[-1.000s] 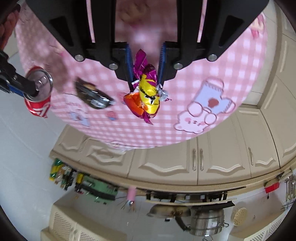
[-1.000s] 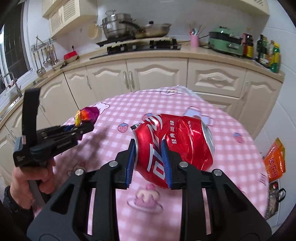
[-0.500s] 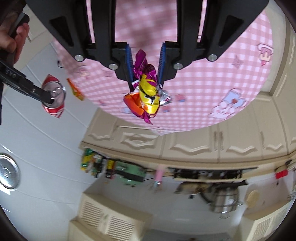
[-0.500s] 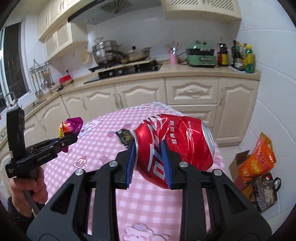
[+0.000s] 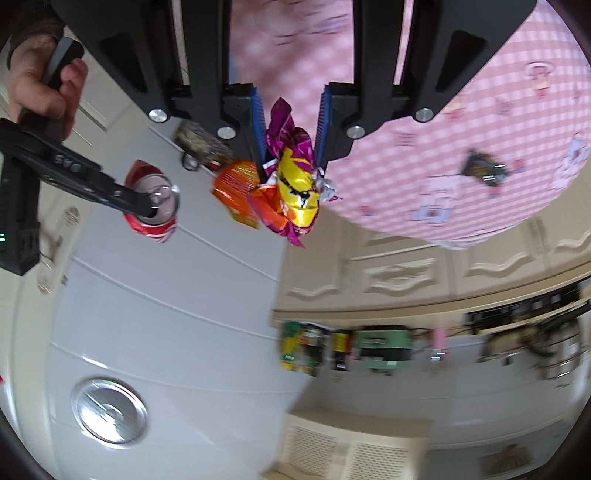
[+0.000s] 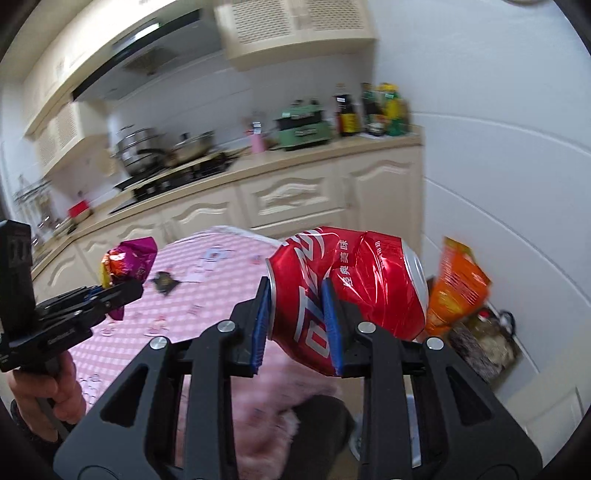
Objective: Collect trash
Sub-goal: 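Carry the candy wrapper and red can over the blue bin, then open both tools to drop the items into the blue bin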
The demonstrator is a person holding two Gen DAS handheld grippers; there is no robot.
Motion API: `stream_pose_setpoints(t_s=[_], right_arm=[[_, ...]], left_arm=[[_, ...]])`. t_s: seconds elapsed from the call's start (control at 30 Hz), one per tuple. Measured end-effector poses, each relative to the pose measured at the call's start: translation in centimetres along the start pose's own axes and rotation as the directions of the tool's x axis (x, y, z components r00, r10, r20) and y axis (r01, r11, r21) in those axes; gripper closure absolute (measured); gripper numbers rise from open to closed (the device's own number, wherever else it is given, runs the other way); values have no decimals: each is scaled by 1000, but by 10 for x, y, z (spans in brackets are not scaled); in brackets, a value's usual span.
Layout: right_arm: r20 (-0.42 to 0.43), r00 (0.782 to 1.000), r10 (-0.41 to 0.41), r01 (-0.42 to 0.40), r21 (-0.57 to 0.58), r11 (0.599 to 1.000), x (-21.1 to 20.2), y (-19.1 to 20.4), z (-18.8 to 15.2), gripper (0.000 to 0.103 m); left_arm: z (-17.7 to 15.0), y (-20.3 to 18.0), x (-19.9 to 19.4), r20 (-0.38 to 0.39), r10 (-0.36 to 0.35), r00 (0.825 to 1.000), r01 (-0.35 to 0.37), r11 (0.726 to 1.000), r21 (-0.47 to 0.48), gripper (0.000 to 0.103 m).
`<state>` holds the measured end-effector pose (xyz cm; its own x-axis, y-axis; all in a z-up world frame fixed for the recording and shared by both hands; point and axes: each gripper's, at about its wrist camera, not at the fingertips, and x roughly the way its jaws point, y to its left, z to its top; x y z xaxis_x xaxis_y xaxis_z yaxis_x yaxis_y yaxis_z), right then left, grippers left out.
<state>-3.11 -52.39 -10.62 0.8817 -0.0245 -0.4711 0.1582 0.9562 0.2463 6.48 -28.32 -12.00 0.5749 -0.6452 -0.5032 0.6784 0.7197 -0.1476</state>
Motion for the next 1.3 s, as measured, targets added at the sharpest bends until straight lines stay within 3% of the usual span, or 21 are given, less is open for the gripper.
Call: stream_pose_setpoints(t_s=[0.13,0.3,0.4,0.5,0.8,0.83,0.87,0.9,0.93,0.97,1.03,1.17,1.3], right_arm=[[-25,998,-58,60,87,994,-4,-49,-20,76],[-101,992,-77,96,190,977,14,-98,-54,76],[-162,985,-56,99,270,958,34,-129,-81,76],[-212,977,-27,101,344,933,56,-154,-107,76],[-290,955,62,102,518,849,110,-208,-155,73],[-300,951,77,106,549,829,117,-216,-162,73],[-307,948,85,111,568,816,121,-221,-165,72],[-311,945,100,114,601,791,126,-229,-172,63],[-305,946,107,115,629,768,128,-236,-178,48],[-302,948,99,124,638,760,127,-238,-180,25],[-296,952,79,138,646,751,124,-244,-183,24],[-294,955,35,171,644,746,114,-248,-184,10],[-300,954,-2,202,636,744,106,-251,-180,6]], left_arm=[[-6,-42,34,-62,-58,996,62,996,63,81],[-29,-85,93,-209,-118,971,142,984,105,80],[-54,-112,134,-317,-111,942,164,976,144,80],[-83,-132,176,-425,-103,899,186,969,160,80],[-123,-151,257,-571,-73,817,202,965,165,80],[-126,-150,265,-587,-70,806,205,964,167,78],[-130,-152,272,-600,-65,797,206,964,170,71],[-135,-155,276,-610,-51,791,199,964,177,58],[-136,-155,278,-609,-36,792,184,966,183,29],[-136,-154,277,-595,-27,804,170,968,186,20],[-133,-154,274,-563,-12,826,152,968,202,17],[-130,-155,272,-567,23,824,124,968,220,16],[-121,-158,258,-540,26,841,114,968,224,16]])
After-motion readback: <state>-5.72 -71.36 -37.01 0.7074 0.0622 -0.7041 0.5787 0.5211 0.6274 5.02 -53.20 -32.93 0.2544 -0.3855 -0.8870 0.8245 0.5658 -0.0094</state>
